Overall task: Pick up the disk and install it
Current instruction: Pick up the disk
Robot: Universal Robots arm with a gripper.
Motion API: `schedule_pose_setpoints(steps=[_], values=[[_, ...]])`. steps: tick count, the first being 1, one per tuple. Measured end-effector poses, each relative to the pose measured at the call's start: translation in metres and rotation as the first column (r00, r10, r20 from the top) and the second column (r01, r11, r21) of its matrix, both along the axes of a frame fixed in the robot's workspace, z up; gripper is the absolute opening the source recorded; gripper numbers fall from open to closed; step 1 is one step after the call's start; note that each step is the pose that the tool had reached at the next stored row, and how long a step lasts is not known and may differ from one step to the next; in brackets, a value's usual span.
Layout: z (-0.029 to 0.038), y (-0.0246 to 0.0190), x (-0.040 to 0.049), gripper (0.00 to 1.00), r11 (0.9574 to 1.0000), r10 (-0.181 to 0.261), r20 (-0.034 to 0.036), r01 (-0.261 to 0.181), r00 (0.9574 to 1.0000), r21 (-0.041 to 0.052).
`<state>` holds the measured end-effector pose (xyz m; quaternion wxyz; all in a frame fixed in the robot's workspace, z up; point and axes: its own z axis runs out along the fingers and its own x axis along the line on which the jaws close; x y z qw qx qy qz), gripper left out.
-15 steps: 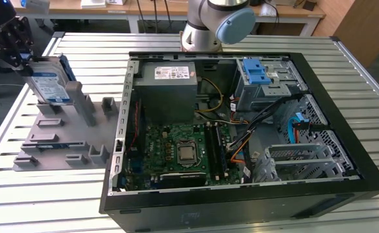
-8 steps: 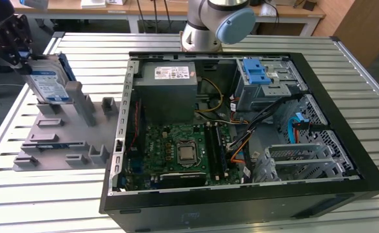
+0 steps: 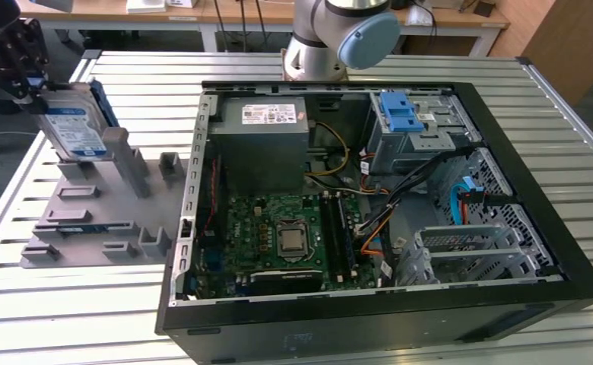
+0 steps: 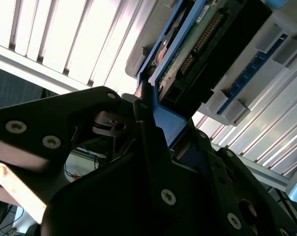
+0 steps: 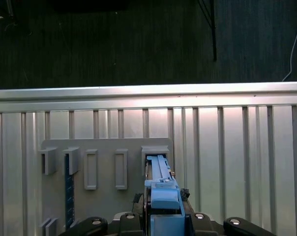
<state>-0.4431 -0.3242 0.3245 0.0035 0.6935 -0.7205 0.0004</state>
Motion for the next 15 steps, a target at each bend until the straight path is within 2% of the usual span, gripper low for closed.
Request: schedule_pose_setpoints(steps=[15], values=[[0.0092, 0.0, 0.0, 0.36, 1.0, 0.0, 0.0, 0.0, 1.0, 0.0]])
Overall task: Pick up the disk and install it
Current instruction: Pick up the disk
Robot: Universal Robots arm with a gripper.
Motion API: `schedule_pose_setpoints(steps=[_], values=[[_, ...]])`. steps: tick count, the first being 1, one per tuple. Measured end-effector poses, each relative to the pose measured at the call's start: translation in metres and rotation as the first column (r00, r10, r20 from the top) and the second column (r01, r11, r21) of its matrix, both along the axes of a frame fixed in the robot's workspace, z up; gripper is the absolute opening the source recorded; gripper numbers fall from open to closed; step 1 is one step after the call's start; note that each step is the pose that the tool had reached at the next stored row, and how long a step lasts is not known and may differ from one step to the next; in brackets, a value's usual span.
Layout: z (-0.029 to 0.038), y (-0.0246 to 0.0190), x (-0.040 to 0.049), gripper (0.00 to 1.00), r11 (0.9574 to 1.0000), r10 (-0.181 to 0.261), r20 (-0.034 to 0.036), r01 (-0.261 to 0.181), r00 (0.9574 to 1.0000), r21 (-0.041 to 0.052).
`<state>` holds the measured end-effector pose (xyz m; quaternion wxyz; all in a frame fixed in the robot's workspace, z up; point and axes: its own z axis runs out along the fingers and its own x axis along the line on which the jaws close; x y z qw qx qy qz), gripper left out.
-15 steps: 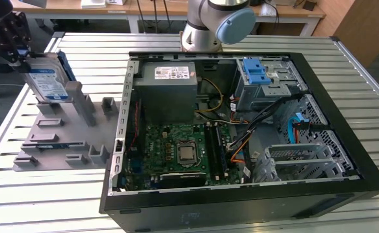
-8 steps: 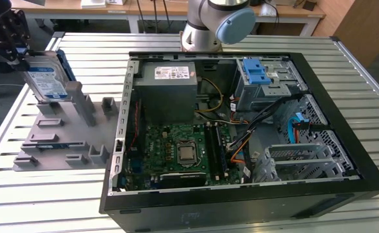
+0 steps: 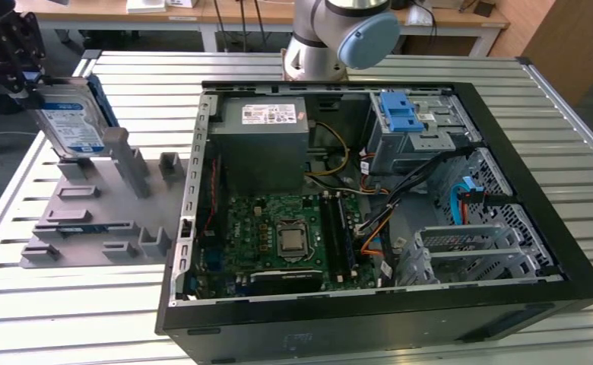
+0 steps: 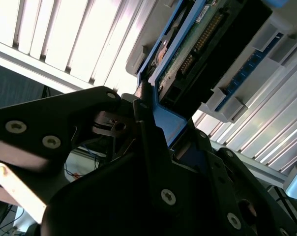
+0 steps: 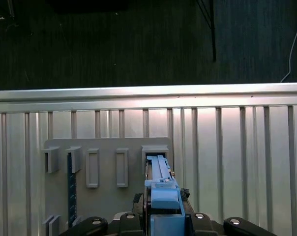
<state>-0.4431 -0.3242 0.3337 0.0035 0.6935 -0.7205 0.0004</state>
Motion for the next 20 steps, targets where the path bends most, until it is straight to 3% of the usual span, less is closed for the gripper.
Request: schedule_pose_setpoints(steps=[20], values=[[0.0109, 0.0, 0.0, 0.36, 1.0, 0.0, -0.0001, 0.0, 1.0, 0.0]])
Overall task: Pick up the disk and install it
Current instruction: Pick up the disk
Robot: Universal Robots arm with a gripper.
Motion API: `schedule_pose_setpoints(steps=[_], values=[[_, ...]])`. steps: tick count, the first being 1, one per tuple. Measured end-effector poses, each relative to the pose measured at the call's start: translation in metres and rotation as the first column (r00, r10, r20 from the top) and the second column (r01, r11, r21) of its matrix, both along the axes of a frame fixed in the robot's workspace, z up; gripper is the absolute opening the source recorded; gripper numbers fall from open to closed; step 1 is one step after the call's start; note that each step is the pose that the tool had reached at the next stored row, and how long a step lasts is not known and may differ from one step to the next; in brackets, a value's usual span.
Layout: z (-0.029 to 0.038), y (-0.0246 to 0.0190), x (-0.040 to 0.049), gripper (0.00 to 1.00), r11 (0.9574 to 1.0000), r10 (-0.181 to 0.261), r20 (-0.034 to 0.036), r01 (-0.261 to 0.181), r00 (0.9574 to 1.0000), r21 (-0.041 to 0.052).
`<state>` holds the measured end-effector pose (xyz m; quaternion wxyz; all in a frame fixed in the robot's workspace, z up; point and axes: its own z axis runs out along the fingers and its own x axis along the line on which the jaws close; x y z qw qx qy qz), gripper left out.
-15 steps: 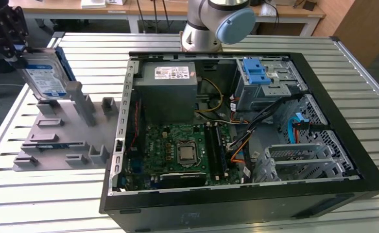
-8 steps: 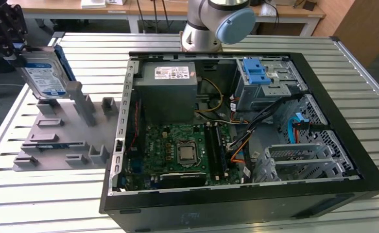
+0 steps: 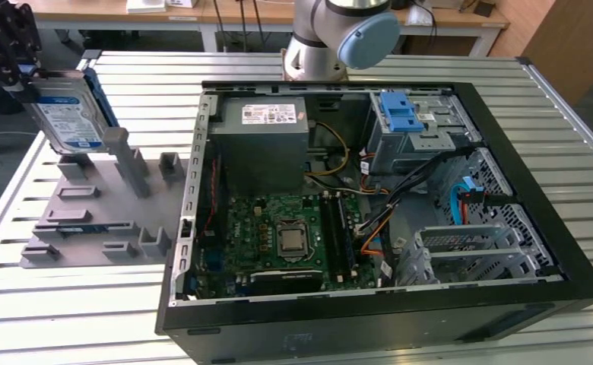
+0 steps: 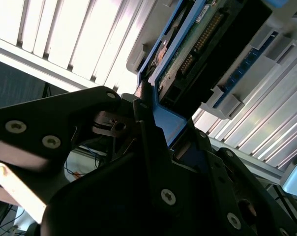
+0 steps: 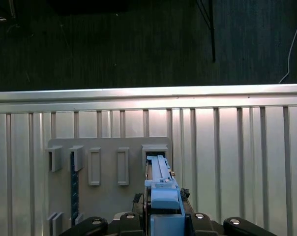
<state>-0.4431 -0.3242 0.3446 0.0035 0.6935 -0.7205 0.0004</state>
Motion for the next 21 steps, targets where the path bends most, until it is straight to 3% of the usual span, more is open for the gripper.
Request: schedule_pose_setpoints(steps=[21], values=[[0.0151, 0.0, 0.0, 0.36, 1.0, 0.0, -0.0001, 0.0, 1.0, 0.0]])
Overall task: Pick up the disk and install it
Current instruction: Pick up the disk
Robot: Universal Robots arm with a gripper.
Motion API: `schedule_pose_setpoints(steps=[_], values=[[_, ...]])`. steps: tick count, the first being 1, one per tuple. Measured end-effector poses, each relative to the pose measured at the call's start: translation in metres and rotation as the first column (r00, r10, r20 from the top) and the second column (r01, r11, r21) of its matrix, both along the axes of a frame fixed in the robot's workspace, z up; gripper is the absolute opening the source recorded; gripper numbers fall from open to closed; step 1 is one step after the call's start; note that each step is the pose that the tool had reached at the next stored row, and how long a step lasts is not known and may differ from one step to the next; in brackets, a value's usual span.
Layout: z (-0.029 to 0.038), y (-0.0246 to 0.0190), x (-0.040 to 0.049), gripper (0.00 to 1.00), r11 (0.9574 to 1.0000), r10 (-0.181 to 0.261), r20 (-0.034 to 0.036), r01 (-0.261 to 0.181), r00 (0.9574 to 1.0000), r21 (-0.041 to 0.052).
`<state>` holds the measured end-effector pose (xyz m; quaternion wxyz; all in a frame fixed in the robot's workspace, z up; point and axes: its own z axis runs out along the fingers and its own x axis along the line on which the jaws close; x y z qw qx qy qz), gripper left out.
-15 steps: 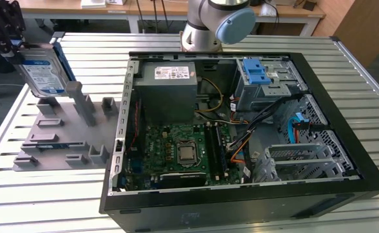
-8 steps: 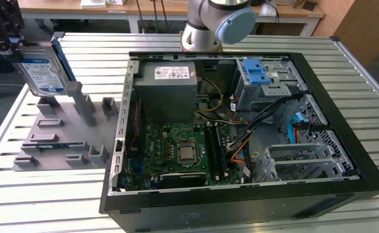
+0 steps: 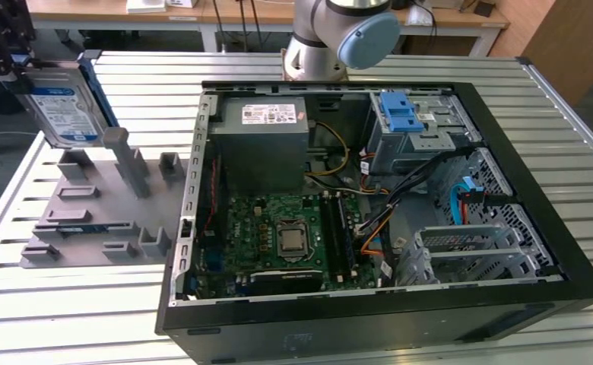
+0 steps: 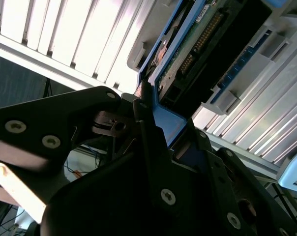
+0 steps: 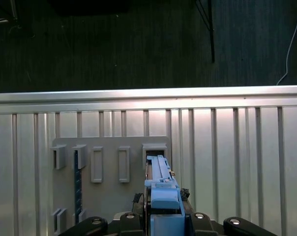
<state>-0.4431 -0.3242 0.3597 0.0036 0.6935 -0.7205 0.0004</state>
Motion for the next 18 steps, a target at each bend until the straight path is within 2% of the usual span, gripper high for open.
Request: schedule_pose_setpoints(steps=[18], values=[[0.0083, 0.0, 0.0, 0.36, 1.0, 0.0, 0.0001, 0.0, 1.0, 0.0]])
